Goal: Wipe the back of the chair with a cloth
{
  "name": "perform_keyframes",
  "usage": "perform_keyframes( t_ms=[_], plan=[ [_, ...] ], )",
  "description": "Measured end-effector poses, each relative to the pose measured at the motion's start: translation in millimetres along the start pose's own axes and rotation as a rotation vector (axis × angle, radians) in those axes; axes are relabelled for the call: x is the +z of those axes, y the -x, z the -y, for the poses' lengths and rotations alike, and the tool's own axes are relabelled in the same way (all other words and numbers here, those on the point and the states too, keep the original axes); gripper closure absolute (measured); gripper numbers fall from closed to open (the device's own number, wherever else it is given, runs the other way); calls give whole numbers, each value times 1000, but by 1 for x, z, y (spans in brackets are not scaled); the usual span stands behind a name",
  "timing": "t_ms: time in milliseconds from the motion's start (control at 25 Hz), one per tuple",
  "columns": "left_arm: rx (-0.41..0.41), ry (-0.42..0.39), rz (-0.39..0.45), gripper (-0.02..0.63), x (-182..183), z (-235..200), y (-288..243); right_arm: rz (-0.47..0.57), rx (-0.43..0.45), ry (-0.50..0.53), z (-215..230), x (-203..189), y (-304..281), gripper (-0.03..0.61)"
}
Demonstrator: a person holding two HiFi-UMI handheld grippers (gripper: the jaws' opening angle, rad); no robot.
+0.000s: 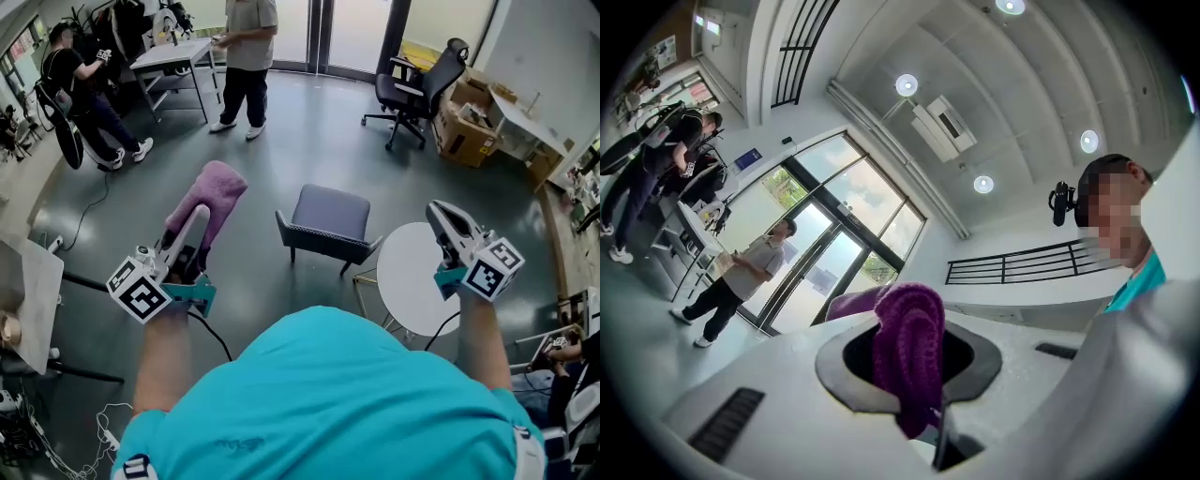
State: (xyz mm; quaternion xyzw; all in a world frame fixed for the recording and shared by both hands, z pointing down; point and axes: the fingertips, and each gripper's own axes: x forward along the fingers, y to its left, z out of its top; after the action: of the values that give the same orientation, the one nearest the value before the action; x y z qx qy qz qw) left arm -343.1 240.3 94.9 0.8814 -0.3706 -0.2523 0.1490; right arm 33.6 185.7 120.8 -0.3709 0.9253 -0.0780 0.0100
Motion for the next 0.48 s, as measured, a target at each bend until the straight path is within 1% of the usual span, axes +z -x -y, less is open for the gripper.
perform_keyframes(
  t_ms=[240,480],
  plan=[
    [6,16,-19,554,23,-33,29,7,12,16,-22,10,-56,580],
    [16,15,-60,554,26,-56,36,-8,44,14,-30,1,-93,580]
  ],
)
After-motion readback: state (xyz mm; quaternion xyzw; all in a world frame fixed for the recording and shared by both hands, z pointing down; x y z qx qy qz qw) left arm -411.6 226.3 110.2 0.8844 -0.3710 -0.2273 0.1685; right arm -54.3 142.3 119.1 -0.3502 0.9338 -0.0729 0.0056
